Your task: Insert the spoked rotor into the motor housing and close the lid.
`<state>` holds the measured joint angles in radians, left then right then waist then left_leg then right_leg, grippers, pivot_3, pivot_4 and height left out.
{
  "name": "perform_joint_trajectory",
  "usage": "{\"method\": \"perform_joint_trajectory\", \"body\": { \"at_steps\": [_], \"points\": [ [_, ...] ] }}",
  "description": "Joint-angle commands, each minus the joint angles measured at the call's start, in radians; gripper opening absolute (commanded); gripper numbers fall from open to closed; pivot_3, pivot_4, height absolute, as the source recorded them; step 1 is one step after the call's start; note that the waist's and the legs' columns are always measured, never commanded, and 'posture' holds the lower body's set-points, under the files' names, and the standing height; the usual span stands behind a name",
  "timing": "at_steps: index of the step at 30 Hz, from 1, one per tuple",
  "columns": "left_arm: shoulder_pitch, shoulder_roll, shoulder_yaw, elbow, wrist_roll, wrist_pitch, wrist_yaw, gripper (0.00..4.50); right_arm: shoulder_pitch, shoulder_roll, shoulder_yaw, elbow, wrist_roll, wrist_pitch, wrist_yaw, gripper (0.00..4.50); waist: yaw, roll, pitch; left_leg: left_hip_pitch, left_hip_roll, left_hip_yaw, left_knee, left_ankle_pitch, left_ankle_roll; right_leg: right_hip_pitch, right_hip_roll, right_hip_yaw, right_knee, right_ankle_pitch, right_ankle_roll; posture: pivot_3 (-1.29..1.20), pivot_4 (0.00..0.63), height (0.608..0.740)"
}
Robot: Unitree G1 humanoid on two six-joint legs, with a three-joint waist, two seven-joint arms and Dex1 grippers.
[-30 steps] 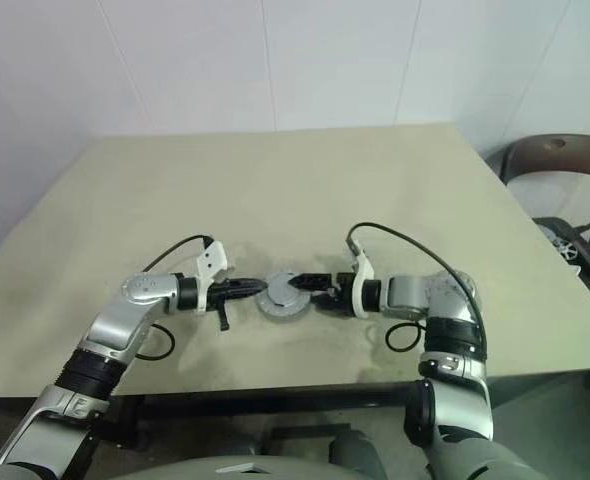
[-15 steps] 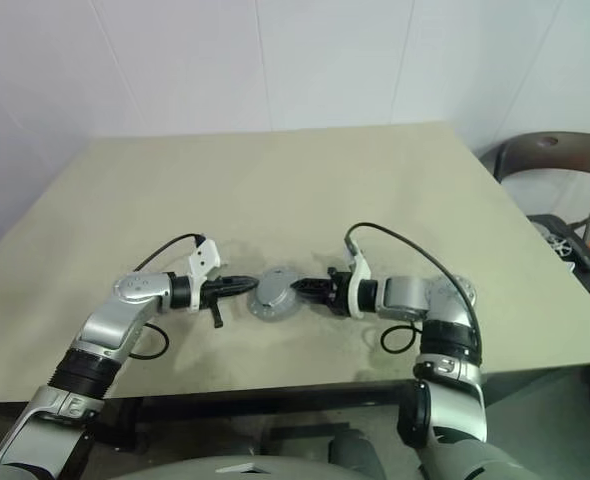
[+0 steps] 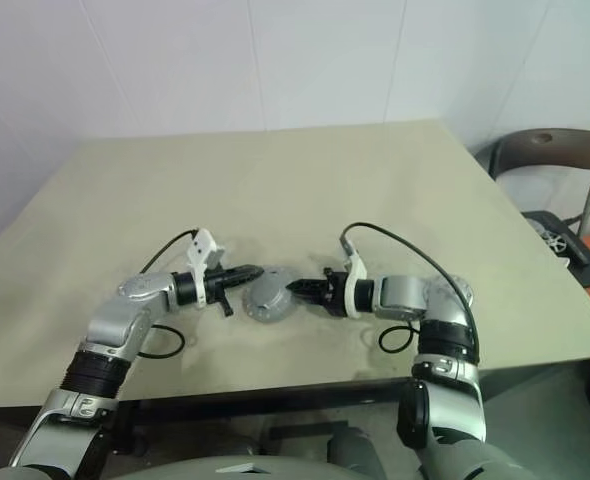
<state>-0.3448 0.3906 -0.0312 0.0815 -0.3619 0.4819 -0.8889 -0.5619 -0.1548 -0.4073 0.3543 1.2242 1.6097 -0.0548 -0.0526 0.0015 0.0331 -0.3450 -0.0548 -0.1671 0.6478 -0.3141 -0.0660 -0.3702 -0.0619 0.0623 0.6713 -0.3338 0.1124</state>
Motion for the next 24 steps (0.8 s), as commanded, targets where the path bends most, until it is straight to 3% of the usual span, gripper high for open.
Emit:
{"method": "perform_joint_trajectory", "body": {
  "at_steps": [1, 8, 11, 24],
  "points": [
    [0.012, 0.019, 0.107, -0.057, -0.094, 0.082, 0.034, 0.0, -0.045, 0.012, -0.037, -0.015, 0.057, 0.005, 0.007, 1.2, -0.005, 0.0, 0.0, -0.001, 0.0, 0.0, 0.0, 0.0, 0.0, -0.001, 0.0, 0.0, 0.0, 0.0, 0.0, 0.0, 0.0, 0.74],
    [0.071, 0.028, 0.266, -0.072, -0.259, 0.257, 0.093, 0.0, -0.088, 0.003, -0.078, -0.009, 0.059, 0.005, 0.01, 1.2, -0.017, 0.0, 0.0, -0.004, 0.0, 0.0, 0.001, 0.0, 0.0, -0.004, 0.0, 0.0, 0.0, 0.0, 0.0, 0.0, 0.0, 0.74],
    [0.098, 0.016, 0.299, -0.075, -0.282, 0.237, 0.106, 0.56, -0.117, -0.018, -0.1, 0.002, 0.047, 0.005, 0.018, 1.2, -0.017, 0.0, 0.0, -0.005, 0.0, 0.0, 0.001, 0.0, 0.0, -0.004, 0.0, 0.0, 0.0, 0.0, 0.0, 0.0, 0.0, 0.74],
    [0.161, -0.051, 0.415, -0.073, -0.616, 0.524, 0.157, 4.5, -0.186, -0.072, -0.141, 0.021, 0.054, 0.004, 0.038, 1.2, -0.017, 0.0, 0.0, -0.006, 0.0, 0.0, 0.001, 0.0, 0.0, -0.004, 0.0, 0.0, 0.0, 0.0, 0.0, 0.0, 0.0, 0.74]
  ]
}}
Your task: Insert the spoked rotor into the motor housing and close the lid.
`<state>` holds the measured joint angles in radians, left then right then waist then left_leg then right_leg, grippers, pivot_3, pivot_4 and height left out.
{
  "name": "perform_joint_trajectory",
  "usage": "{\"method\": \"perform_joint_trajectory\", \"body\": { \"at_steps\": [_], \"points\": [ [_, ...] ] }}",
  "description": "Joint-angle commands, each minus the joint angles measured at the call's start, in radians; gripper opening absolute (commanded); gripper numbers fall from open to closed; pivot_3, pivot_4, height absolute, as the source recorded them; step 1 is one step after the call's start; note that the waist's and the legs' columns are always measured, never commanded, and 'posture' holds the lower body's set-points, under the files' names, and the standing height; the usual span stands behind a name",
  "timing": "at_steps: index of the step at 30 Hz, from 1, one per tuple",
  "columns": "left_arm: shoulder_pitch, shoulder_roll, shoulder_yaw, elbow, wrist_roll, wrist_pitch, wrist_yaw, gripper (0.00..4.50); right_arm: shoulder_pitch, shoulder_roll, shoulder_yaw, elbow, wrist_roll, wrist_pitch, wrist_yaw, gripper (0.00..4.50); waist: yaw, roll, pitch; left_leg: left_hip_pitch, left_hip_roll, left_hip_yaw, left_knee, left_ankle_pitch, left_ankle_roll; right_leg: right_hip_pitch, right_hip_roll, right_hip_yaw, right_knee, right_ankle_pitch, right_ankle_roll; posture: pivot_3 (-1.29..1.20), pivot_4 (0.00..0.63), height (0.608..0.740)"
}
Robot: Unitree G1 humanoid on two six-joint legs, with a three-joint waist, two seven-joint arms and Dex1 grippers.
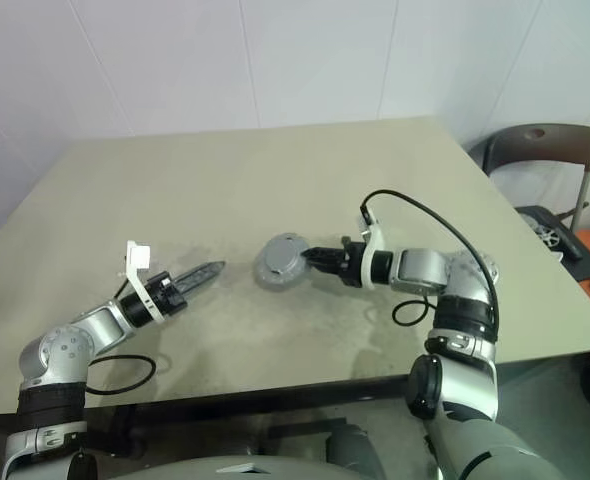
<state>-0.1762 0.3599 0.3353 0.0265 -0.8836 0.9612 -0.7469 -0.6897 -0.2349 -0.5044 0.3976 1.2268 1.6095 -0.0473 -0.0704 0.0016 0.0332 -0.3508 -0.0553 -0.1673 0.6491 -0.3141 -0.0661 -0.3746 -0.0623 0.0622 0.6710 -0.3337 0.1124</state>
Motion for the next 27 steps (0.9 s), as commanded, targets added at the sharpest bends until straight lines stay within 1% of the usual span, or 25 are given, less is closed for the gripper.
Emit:
{"method": "perform_joint_trajectory", "body": {
  "at_steps": [1, 5, 9, 12, 16, 21, 27],
  "points": [
    [-0.009, -0.028, 0.061, -0.008, -0.131, 0.075, 0.018, 4.5, -0.06, 0.012, -0.046, -0.027, 0.058, 0.005, 0.031, 1.2, 0.001, 0.0, 0.0, 0.0, 0.0, 0.0, 0.0, 0.0, 0.0, 0.0, 0.0, 0.0, 0.0, 0.0, 0.0, 0.0, 0.0, 0.74],
    [-0.015, -0.05, 0.084, 0.015, -0.181, 0.092, 0.045, 4.5, -0.068, 0.025, -0.044, -0.046, 0.083, 0.005, 0.028, 1.2, 0.0, 0.0, 0.0, 0.0, 0.0, 0.0, 0.0, 0.0, 0.0, 0.0, 0.0, 0.0, 0.0, 0.0, 0.0, 0.0, 0.0, 0.74],
    [-0.021, -0.049, 0.073, 0.024, -0.232, 0.135, 0.029, 4.5, -0.076, 0.034, -0.035, -0.055, 0.117, 0.005, 0.02, 1.2, 0.001, 0.0, 0.0, -0.001, 0.0, 0.0, 0.0, 0.0, 0.0, 0.0, 0.0, 0.0, 0.0, 0.0, 0.0, 0.0, 0.0, 0.74],
    [-0.039, -0.065, 0.084, 0.044, -0.28, 0.166, 0.051, 4.5, -0.075, 0.039, -0.027, -0.065, 0.149, 0.005, 0.014, 1.2, 0.002, 0.0, 0.0, -0.002, 0.0, 0.0, 0.001, 0.0, 0.0, -0.001, 0.0, 0.0, 0.0, 0.0, 0.0, 0.0, 0.0, 0.74],
    [-0.04, -0.051, 0.06, 0.052, -0.26, 0.159, 0.033, 4.5, -0.074, 0.058, -0.018, -0.082, 0.182, 0.005, -0.007, 1.2, -0.001, 0.0, 0.0, -0.002, 0.0, 0.0, 0.0, 0.0, 0.0, -0.001, 0.0, 0.0, 0.0, 0.0, 0.0, 0.0, 0.0, 0.74],
    [-0.049, -0.055, 0.054, 0.073, -0.282, 0.179, 0.029, 4.5, -0.07, 0.072, -0.003, -0.101, 0.232, 0.003, -0.028, 1.2, 0.0, 0.0, 0.0, -0.003, 0.0, 0.0, 0.0, 0.0, 0.0, -0.003, 0.0, 0.0, 0.0, 0.0, 0.0, 0.0, 0.0, 0.74],
    [-0.069, -0.072, 0.052, 0.051, -0.311, 0.18, 0.037, 4.5, -0.047, 0.077, 0.052, -0.124, 0.297, -0.009, -0.06, 1.2, 0.0, 0.0, 0.0, -0.004, 0.0, 0.0, 0.0, 0.001, -0.001, -0.003, 0.0, 0.0, 0.0, 0.0, 0.0, 0.0, 0.0, 0.74]
  ]
}}
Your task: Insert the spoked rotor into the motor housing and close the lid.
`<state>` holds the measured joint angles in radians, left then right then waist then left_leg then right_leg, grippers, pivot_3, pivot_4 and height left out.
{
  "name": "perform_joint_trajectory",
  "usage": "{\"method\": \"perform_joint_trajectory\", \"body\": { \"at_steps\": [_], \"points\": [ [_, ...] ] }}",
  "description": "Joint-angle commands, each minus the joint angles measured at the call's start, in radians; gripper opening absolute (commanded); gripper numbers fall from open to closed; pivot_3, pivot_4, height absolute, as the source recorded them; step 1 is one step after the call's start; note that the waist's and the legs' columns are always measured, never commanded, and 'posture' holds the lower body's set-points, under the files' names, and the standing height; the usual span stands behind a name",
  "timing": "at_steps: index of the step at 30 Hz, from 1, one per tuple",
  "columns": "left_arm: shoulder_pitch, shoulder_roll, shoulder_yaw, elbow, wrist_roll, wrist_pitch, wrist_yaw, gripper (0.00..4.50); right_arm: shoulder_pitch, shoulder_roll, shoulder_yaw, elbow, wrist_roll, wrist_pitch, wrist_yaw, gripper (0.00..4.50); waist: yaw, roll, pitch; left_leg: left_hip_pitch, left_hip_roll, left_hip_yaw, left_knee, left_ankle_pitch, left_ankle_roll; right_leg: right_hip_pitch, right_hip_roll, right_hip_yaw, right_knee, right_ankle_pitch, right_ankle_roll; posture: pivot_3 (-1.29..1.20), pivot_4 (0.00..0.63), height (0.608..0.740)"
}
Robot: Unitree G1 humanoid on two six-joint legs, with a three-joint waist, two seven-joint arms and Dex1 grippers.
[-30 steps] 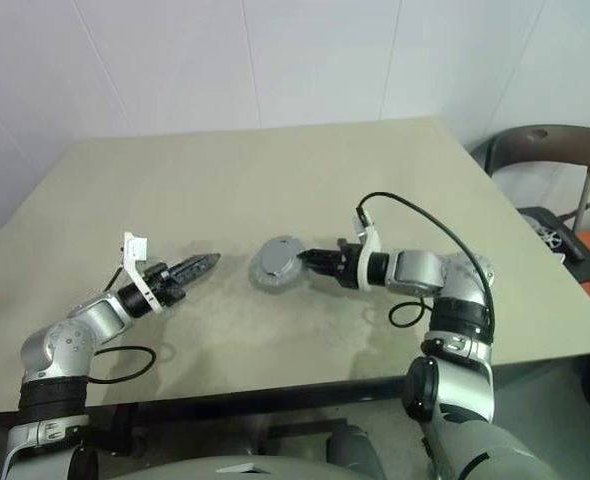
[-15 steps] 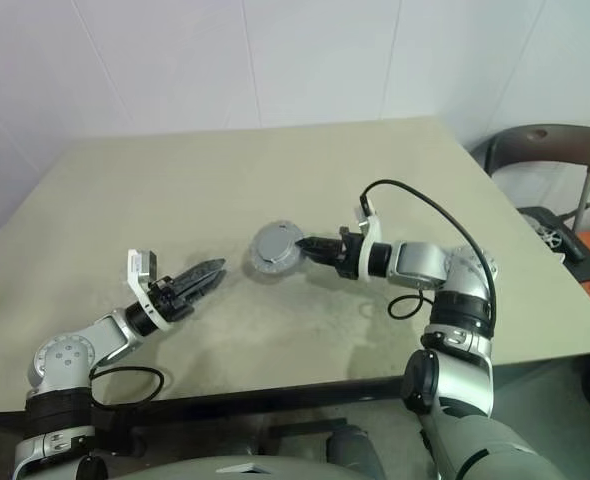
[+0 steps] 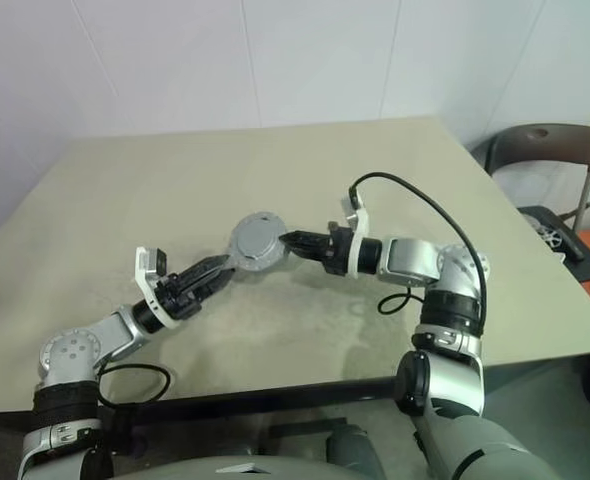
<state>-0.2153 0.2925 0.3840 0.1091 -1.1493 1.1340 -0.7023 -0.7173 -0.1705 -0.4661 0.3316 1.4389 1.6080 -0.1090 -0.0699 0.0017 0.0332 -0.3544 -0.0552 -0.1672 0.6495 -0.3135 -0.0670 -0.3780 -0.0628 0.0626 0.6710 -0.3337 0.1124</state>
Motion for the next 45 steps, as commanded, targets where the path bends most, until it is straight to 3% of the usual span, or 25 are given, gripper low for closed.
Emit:
{"method": "perform_joint_trajectory", "body": {
  "at_steps": [1, 11, 15, 18, 20, 29, 35, 36, 43, 45],
  "points": [
    [-0.033, -0.006, 0.003, -0.039, -0.054, 0.011, -0.006, 4.5, -0.015, 0.014, 0.024, -0.062, 0.097, -0.011, -0.004, 1.2, 0.0, 0.0, 0.0, 0.0, 0.0, 0.0, 0.0, 0.0, -0.001, 0.0, 0.0, 0.0, 0.0, 0.0, 0.0, 0.0, 0.0, 0.74],
    [-0.046, -0.001, -0.014, -0.075, -0.109, 0.042, 0.007, 4.5, 0.037, -0.012, 0.158, -0.102, 0.278, -0.101, -0.086, 1.2, -0.001, 0.0, 0.0, -0.001, 0.0, 0.0, 0.0, 0.003, -0.005, -0.001, 0.0, 0.0, 0.0, 0.0, 0.0, 0.0, 0.0, 0.74],
    [-0.043, 0.012, -0.024, -0.068, -0.113, 0.07, 0.014, 3.59, 0.053, -0.044, 0.214, -0.113, 0.351, -0.153, -0.118, 1.2, -0.001, 0.0, 0.0, -0.001, 0.0, 0.0, 0.0, 0.003, -0.005, -0.001, 0.0, 0.0, 0.0, 0.0, 0.0, 0.0, 0.0, 0.74],
    [-0.038, 0.014, -0.032, -0.078, -0.112, 0.073, 0.015, 2.61, 0.065, -0.071, 0.256, -0.12, 0.402, -0.194, -0.139, 1.2, 0.0, 0.0, 0.0, -0.001, 0.0, 0.0, 0.0, 0.003, -0.005, -0.001, 0.0, 0.0, 0.0, 0.0, 0.0, 0.0, 0.0, 0.74],
    [-0.042, 0.012, -0.027, -0.078, -0.128, 0.073, 0.018, 2.3, 0.07, -0.087, 0.284, -0.114, 0.434, -0.22, -0.155, 1.2, -0.001, 0.0, 0.0, -0.001, 0.0, 0.0, 0.0, 0.003, -0.005, -0.001, 0.0, 0.0, 0.0, 0.0, 0.0, 0.0, 0.0, 0.74],
    [-0.036, 0.02, -0.033, -0.092, -0.147, 0.078, 0.017, 2.3, 0.088, -0.135, 0.363, -0.143, 0.504, -0.304, -0.126, 1.2, 0.0, 0.0, 0.0, -0.001, 0.0, 0.0, 0.0, 0.003, -0.005, 0.0, 0.001, 0.0, 0.0, 0.0, 0.0, 0.0, 0.0, 0.74],
    [-0.034, 0.021, -0.034, -0.09, -0.152, 0.071, 0.024, 2.26, 0.131, -0.115, 0.381, -0.25, 0.354, -0.364, -0.059, 1.2, 0.001, -0.001, 0.0, -0.001, 0.0, 0.0, 0.0, 0.003, -0.005, 0.0, 0.001, 0.0, 0.0, 0.0, 0.0, 0.0, 0.0, 0.74],
    [-0.034, 0.023, -0.036, -0.09, -0.152, 0.071, 0.022, 2.25, 0.137, -0.116, 0.384, -0.252, 0.35, -0.367, -0.057, 1.93, 0.001, -0.001, 0.0, -0.001, 0.0, 0.0, 0.0, 0.003, -0.005, 0.0, 0.001, 0.0, 0.0, 0.0, 0.0, 0.0, 0.0, 0.74],
    [-0.025, 0.04, -0.035, -0.089, -0.159, 0.075, 0.018, 2.12, 0.141, -0.138, 0.391, -0.211, 0.369, -0.361, -0.07, 4.24, 0.001, -0.001, 0.0, -0.001, 0.0, 0.0, 0.0, 0.003, -0.005, -0.001, 0.0, 0.0, 0.0, 0.0, 0.0, 0.0, 0.0, 0.74],
    [-0.015, 0.05, -0.024, -0.088, -0.17, 0.084, 0.021, 2.12, 0.136, -0.152, 0.39, -0.202, 0.366, -0.354, -0.065, 4.5, 0.001, -0.001, 0.0, -0.001, 0.0, 0.0, 0.0, 0.003, -0.005, -0.001, 0.0, 0.0, 0.0, 0.0, 0.0, 0.0, 0.0, 0.74]
  ]
}}
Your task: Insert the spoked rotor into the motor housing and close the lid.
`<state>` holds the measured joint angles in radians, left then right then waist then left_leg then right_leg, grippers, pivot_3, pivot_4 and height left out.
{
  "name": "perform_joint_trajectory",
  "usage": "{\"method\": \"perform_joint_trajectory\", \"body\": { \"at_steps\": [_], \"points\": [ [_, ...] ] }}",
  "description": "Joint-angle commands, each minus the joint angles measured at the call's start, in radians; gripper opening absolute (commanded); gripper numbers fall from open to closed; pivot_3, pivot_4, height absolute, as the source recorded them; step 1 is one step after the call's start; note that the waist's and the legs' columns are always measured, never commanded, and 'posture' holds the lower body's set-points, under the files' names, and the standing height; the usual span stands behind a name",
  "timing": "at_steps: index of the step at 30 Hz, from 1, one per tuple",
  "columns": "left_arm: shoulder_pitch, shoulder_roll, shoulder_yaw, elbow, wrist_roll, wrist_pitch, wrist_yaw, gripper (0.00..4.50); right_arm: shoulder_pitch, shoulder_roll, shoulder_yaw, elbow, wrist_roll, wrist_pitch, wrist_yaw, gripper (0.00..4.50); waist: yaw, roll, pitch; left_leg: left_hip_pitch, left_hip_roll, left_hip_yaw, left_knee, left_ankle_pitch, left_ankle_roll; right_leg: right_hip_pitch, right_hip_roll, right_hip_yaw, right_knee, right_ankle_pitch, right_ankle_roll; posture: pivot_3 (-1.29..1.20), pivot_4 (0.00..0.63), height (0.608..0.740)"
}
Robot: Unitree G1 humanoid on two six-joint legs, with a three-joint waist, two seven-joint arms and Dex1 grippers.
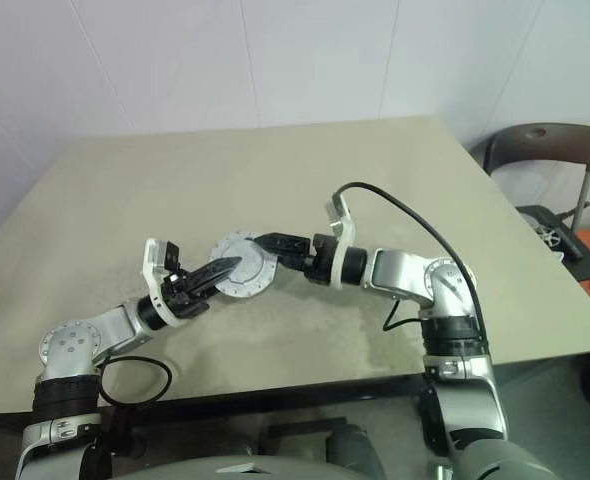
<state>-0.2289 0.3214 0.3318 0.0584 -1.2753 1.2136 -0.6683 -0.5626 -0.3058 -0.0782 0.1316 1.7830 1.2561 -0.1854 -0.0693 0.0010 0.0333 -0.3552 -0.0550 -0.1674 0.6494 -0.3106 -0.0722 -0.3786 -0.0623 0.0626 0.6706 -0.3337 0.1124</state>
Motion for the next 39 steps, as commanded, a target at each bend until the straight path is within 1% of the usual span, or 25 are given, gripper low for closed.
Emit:
{"method": "perform_joint_trajectory", "body": {
  "at_steps": [1, 5, 8, 10, 14, 17, 19, 21, 24, 29, 32, 33, 34, 36, 39],
  "points": [
    [0.003, 0.024, 0.036, -0.035, -0.049, 0.004, -0.008, 2.12, -0.021, -0.023, 0.002, 0.001, 0.018, 0.001, 0.014, 4.5, 0.0, 0.0, 0.0, 0.0, 0.0, 0.0, 0.0, 0.0, 0.0, 0.0, 0.0, 0.0, 0.0, 0.0, 0.0, 0.0, 0.0, 0.74],
    [0.016, 0.017, 0.107, -0.005, -0.087, -0.028, 0.052, 2.12, -0.042, -0.086, 0.022, -0.012, -0.078, 0.036, 0.066, 4.5, 0.002, 0.0, 0.0, 0.0, 0.0, 0.0, 0.0, 0.0, 0.0, 0.0, 0.0, 0.0, 0.0, 0.0, 0.0, 0.0, 0.0, 0.74],
    [0.032, -0.003, 0.163, 0.003, -0.092, -0.082, 0.119, 2.12, -0.059, -0.145, 0.066, -0.063, -0.222, 0.056, 0.161, 4.5, 0.003, 0.0, 0.0, 0.0, 0.0, 0.0, 0.0, 0.0, 0.0, 0.0, 0.0, 0.0, 0.0, 0.0, 0.0, 0.0, 0.0, 0.74],
    [0.04, -0.031, 0.2, 0.005, -0.116, -0.116, 0.189, 2.12, -0.065, -0.192, 0.12, -0.128, -0.348, 0.043, 0.258, 4.5, 0.004, 0.0, 0.0, 0.0, 0.0, 0.0, 0.0, 0.0, 0.0, 0.0, 0.0, 0.0, -0.001, 0.0, 0.0, 0.0, 0.0, 0.74],
    [0.056, -0.102, 0.262, -0.002, -0.217, -0.166, 0.385, 2.12, -0.07, -0.283, 0.243, -0.25, -0.596, -0.048, 0.472, 4.5, 0.01, -0.003, 0.001, -0.001, 0.001, 0.0, 0.0, 0.0, 0.0, 0.0, -0.001, 0.0, -0.003, 0.0, 0.0, 0.0, 0.0, 0.74],
    [0.055, -0.153, 0.306, 0.0, -0.267, -0.244, 0.531, 2.12, -0.056, -0.31, 0.298, -0.297, -0.767, -0.184, 0.599, 4.5, 0.021, -0.005, 0.001, -0.001, 0.001, 0.0, 0.0, 0.0, 0.0, 0.0, -0.001, 0.0, -0.004, 0.001, 0.002, 0.0, 0.0, 0.74],
    [0.041, -0.186, 0.339, 0.032, -0.275, -0.32, 0.644, 2.12, -0.052, -0.341, 0.346, -0.34, -0.851, -0.237, 0.696, 4.5, 0.029, -0.006, 0.002, -0.001, 0.001, 0.0, 0.001, 0.0, 0.0, 0.001, -0.001, 0.0, -0.004, 0.001, 0.002, 0.0, 0.0, 0.74],
    [0.036, -0.198, 0.349, 0.043, -0.284, -0.359, 0.698, 2.12, -0.047, -0.356, 0.378, -0.363, -0.922, -0.277, 0.758, 4.5, 0.033, -0.007, 0.002, -0.001, 0.001, 0.0, 0.001, 0.0, 0.0, 0.001, -0.001, 0.0, -0.004, 0.001, 0.003, 0.0, 0.0, 0.74],
    [0.04, -0.2, 0.328, 0.049, -0.263, -0.38, 0.764, 2.12, -0.028, -0.374, 0.43, -0.387, -1.029, -0.336, 0.828, 4.5, 0.036, -0.008, 0.001, -0.001, 0.0, 0.0, 0.0, 0.0, 0.0, 0.001, -0.002, 0.0, -0.006, 0.001, 0.003, 0.0, 0.0, 0.74],
    [0.04, -0.217, 0.332, 0.047, -0.251, -0.448, 0.883, 2.12, -0.008, -0.37, 0.42, -0.376, -1.11, -0.371, 0.896, 4.5, 0.054, -0.009, 0.001, -0.001, 0.0, 0.0, 0.0, 0.0, 0.0, 0.0, -0.002, 0.001, -0.006, 0.001, 0.003, 0.0, 0.0, 0.74],
    [0.049, -0.216, 0.314, 0.038, -0.234, -0.456, 0.951, 2.12, -0.003, -0.365, 0.405, -0.362, -1.14, -0.376, 0.916, 4.5, 0.056, -0.009, 0.001, -0.001, 0.0, 0.001, 0.0, 0.0, 0.0, 0.0, -0.001, 0.001, -0.006, 0.002, 0.002, 0.0, 0.0, 0.74],
    [0.051, -0.216, 0.31, 0.038, -0.228, -0.462, 0.962, 2.12, -0.001, -0.363, 0.403, -0.36, -1.15, -0.377, 0.922, 4.5, 0.056, -0.009, 0.001, -0.001, 0.0, 0.001, 0.0, 0.0, 0.0, 0.0, -0.002, 0.001, -0.006, 0.002, 0.002, 0.0, 0.0, 0.74],
    [0.047, -0.223, 0.315, 0.042, -0.258, -0.461, 0.969, 2.12, 0.0, -0.36, 0.401, -0.358, -1.158, -0.378, 0.927, 4.5, 0.056, -0.009, 0.001, -0.001, -0.001, 0.001, 0.0, 0.0, 0.0, 0.0, -0.002, 0.002, -0.006, 0.002, 0.002, 0.0, 0.0, 0.74],
    [0.05, -0.22, 0.304, 0.032, -0.268, -0.455, 0.973, 2.12, 0.0, -0.352, 0.397, -0.354, -1.173, -0.376, 0.934, 4.5, 0.055, -0.009, 0.001, 0.0, -0.001, 0.001, 0.0, 0.0, 0.0, 0.0, -0.002, 0.002, -0.006, 0.002, 0.002, 0.0, 0.0, 0.74],
    [0.054, -0.214, 0.283, 0.014, -0.259, -0.443, 1.004, 2.12, 0.0, -0.341, 0.391, -0.352, -1.194, -0.373, 0.944, 4.5, 0.055, -0.009, 0.001, 0.0, -0.001, 0.001, 0.0, 0.0, 0.0, 0.0, -0.001, 0.002, -0.006, 0.002, 0.002, 0.0, 0.0, 0.74]
  ]
}}
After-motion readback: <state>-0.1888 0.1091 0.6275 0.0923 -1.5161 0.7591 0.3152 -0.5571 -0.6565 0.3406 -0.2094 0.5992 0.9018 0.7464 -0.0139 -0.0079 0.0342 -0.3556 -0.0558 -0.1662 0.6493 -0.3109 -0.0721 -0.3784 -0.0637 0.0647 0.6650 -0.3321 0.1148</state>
